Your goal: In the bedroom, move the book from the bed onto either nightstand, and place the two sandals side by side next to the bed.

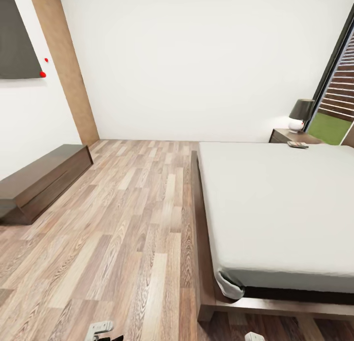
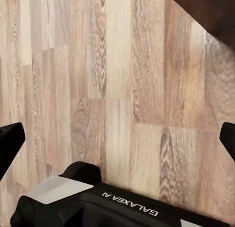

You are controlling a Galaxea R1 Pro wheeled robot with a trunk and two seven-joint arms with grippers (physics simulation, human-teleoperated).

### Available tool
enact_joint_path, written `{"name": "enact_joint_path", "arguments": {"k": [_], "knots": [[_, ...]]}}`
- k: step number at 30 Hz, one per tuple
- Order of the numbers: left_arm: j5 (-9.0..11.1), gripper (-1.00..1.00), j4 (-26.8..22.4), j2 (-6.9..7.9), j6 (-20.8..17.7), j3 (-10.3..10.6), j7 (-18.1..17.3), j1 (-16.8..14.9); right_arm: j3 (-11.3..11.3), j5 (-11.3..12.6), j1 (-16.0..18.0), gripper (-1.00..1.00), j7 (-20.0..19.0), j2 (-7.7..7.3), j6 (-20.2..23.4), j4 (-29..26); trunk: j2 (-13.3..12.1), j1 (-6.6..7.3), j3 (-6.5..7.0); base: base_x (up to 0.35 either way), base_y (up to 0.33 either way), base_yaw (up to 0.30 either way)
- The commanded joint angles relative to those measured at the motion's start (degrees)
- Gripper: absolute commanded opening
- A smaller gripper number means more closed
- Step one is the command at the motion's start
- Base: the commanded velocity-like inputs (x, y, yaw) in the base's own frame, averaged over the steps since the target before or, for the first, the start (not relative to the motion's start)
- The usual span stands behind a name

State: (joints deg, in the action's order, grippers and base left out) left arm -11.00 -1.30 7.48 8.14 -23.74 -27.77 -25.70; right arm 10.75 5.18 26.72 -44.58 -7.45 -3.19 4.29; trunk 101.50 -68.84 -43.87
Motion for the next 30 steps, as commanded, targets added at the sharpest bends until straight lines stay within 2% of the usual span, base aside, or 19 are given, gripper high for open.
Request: {"name": "enact_joint_path", "arguments": {"k": [1, 30], "knots": [[-0.6, 1.00, 0.1, 0.00, 0.3, -0.4, -0.1, 0.0, -0.2, 0.5, 0.1, 1.00, -0.2, -0.02, -0.3, 0.3, 0.0, 0.01, -0.05, 0.000, 0.000, 0.274], [-0.6, 1.00, 0.1, -0.36, 0.3, -0.4, -0.1, 0.0, -0.2, 0.5, 0.1, 1.00, -0.2, -0.02, -0.3, 0.3, 0.0, 0.01, -0.05, 0.000, 0.000, 0.283]]}}
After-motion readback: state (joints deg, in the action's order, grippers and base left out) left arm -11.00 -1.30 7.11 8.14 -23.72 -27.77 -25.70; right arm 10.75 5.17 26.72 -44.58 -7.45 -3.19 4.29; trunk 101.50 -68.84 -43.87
